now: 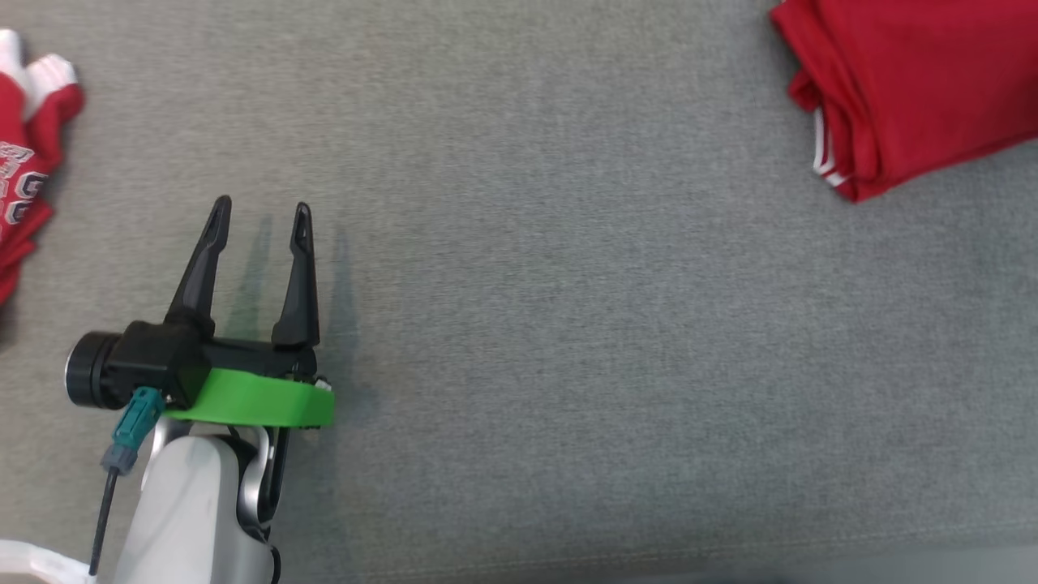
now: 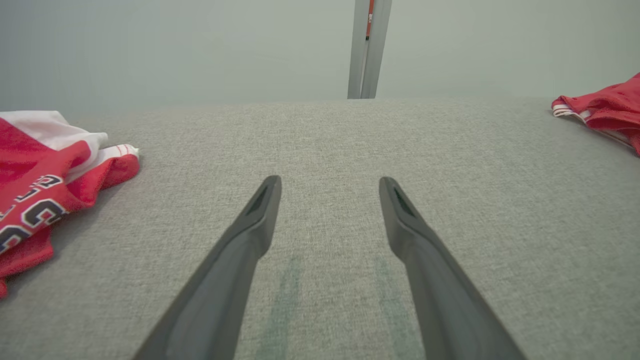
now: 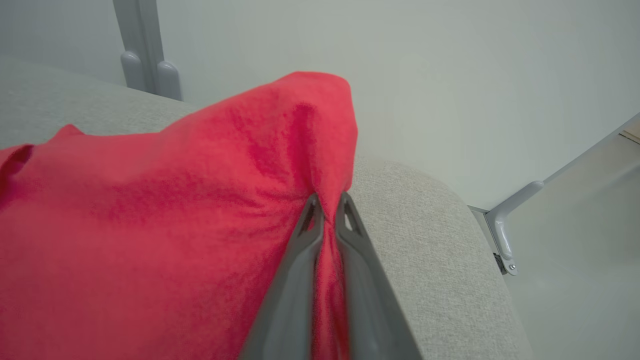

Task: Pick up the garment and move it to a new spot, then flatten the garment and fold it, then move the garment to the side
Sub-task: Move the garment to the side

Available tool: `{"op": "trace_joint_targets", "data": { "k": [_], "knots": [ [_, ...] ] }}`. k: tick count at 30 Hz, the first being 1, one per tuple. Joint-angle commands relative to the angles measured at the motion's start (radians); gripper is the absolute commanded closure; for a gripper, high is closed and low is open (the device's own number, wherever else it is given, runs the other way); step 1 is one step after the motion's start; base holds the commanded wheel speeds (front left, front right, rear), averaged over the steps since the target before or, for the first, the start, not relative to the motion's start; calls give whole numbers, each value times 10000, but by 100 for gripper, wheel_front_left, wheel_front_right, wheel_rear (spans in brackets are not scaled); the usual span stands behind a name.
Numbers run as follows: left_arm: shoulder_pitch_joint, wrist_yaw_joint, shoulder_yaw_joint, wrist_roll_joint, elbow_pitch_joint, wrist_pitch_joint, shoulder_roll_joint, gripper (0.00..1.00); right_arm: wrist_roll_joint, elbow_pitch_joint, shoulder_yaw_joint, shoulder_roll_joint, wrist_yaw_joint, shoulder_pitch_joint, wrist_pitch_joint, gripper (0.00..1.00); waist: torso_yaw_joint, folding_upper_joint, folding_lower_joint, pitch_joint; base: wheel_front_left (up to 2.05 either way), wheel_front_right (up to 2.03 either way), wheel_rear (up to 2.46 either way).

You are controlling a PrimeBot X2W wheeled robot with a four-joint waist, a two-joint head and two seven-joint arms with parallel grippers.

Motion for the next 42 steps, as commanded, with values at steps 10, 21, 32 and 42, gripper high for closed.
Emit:
{"op": "trace_joint_targets", "data": {
  "k": [10, 21, 32, 42],
  "knots": [
    [-557, -49, -236, 242, -488, -32, 366, 0, 683, -894, 58, -1688, -23, -758, 823, 100, -1486, 0, -1, 1217, 0, 0, 0],
    [-306, 88, -329, 262, -1177, -18, 429, 0, 428, -663, 244, -2056, -23, -1715, 1389, 100, -1384, 0, -1, 1411, 0, 0, 0],
    [-132, 167, -244, 57, -1132, -21, 293, 0, -324, 81, 193, -1793, -23, -2319, 525, 0, -1171, 0, -1, 1120, 0, 0, 0],
    [628, 236, 345, -219, -670, -21, 73, 0, -616, -413, 610, -306, -23, -1333, -999, 0, -923, 0, -1, -617, 0, 0, 0]
  ]
}}
